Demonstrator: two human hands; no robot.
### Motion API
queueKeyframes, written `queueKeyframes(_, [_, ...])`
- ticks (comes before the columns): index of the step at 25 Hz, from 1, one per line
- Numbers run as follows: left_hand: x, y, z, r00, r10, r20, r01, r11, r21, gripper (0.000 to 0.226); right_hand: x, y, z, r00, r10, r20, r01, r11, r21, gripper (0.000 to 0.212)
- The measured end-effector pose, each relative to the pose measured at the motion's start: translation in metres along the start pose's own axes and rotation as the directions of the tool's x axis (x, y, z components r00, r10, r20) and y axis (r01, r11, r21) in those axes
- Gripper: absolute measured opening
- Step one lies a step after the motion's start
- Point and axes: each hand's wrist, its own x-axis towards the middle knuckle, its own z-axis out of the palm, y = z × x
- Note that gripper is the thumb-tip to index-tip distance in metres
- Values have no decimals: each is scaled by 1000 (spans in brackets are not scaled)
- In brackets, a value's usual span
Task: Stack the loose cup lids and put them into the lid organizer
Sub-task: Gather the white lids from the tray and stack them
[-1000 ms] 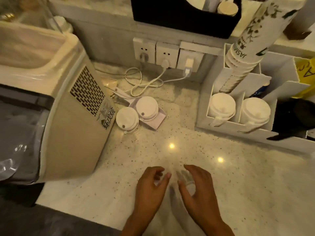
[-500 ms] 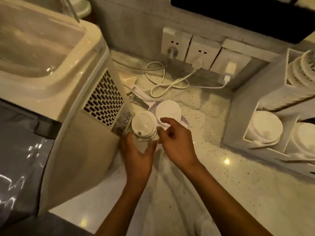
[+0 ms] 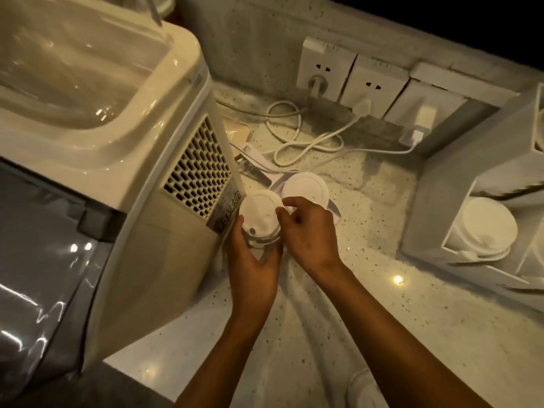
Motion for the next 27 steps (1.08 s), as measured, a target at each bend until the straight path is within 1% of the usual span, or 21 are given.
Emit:
queueKeyframes(3, [-12,7,-11,1000,-4,3,4,998,-69,76,-17,3,-12,999,29,-27,-27,997,68,31])
queueKeyframes(6, [-34,25,-23,997,-67,42,73,983,-167,56,-45,9,-35,998,54,-39,-47,985,164,29])
queueKeyframes(8, [-51,32,-34,998,-47,49,55,980,-190,47,-68,14,-51,997,77,-17,-72,972,223,25])
queueKeyframes(10, [-67,33,-44,998,-19,67,32,979,-202,47,-95,19,-61,996,89,27,-93,960,263,24])
queueKeyframes(13, [-93,27,-54,995,12,98,7,981,-193,47,-134,29,-63,994,88,65,-105,932,346,26])
queueKeyframes(15, [-107,20,-58,993,13,118,9,983,-183,45,-152,36,-59,993,84,88,-109,933,342,27])
queueKeyframes(17, [-116,13,-63,989,17,148,3,991,-136,45,-163,40,-56,986,81,143,-126,931,342,22])
queueKeyframes(19, [-122,7,-68,980,49,193,-37,997,-65,47,-171,40,-58,969,95,228,-180,905,386,19])
queueKeyframes(21, [-128,4,-72,966,83,246,-82,997,-11,51,-175,43,-63,947,127,295,-251,865,435,25])
queueKeyframes(23, [-135,5,-76,945,115,305,-129,991,25,53,-176,45,-68,926,152,344,-296,861,414,29])
queueKeyframes(24, [-139,5,-77,932,139,336,-160,986,37,54,-178,45,-69,920,157,358,-298,874,384,28])
queueKeyframes(26, [-146,5,-79,906,190,379,-221,974,40,55,-184,47,-69,923,147,355,-272,902,336,22])
queueKeyframes(27, [-150,6,-78,902,206,380,-235,972,31,55,-187,49,-68,929,143,341,-262,906,334,19])
